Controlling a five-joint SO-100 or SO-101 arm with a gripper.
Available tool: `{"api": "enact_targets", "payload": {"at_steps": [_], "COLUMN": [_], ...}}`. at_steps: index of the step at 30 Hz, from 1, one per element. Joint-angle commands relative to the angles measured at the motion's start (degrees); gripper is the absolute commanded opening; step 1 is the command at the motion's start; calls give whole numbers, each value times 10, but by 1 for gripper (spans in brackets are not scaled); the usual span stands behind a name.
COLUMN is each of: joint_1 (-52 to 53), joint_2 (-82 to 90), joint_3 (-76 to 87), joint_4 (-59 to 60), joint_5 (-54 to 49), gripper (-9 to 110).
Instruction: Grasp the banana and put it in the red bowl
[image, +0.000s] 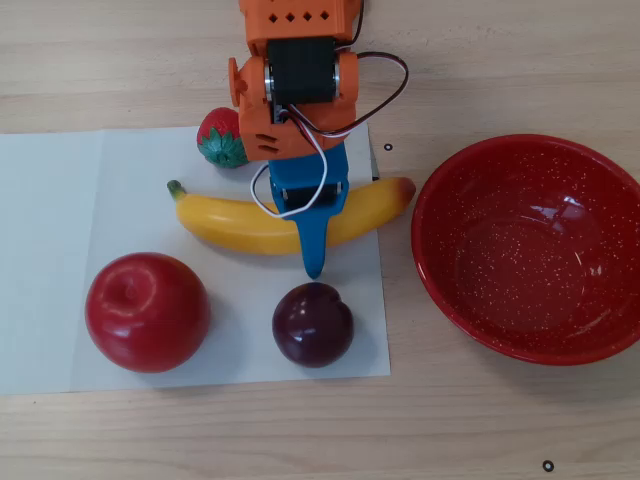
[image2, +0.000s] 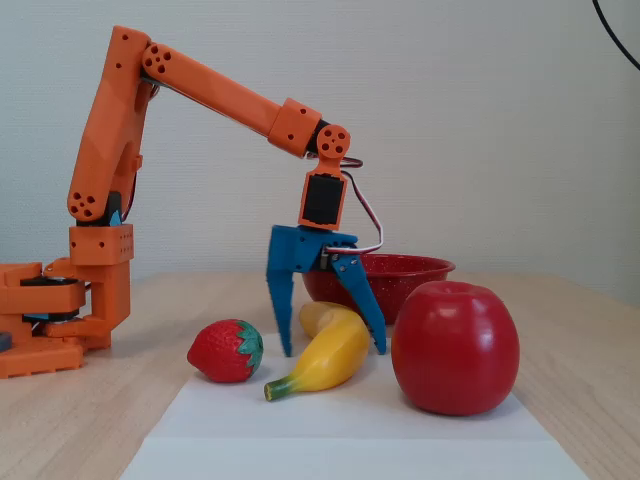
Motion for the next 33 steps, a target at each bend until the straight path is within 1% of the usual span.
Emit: {"api": "enact_targets", "payload": {"at_steps": [1,4,8,9,14,19,28,33], "joint_1": [-22,-26,-30,-31,-31,-28,-36,-48], "joint_2": [27,29,33,34,46,54,60,76], "joint_3": [-36,-37,-42,-43,-69,-139,-286,-337], "joint_4": [-4,-11,-16,-17,10,83,229,299], "joint_5": [-8,-11,-11,-11,-8,-24,-4,11], "gripper": [31,21,4,2,0,0,0,0]}}
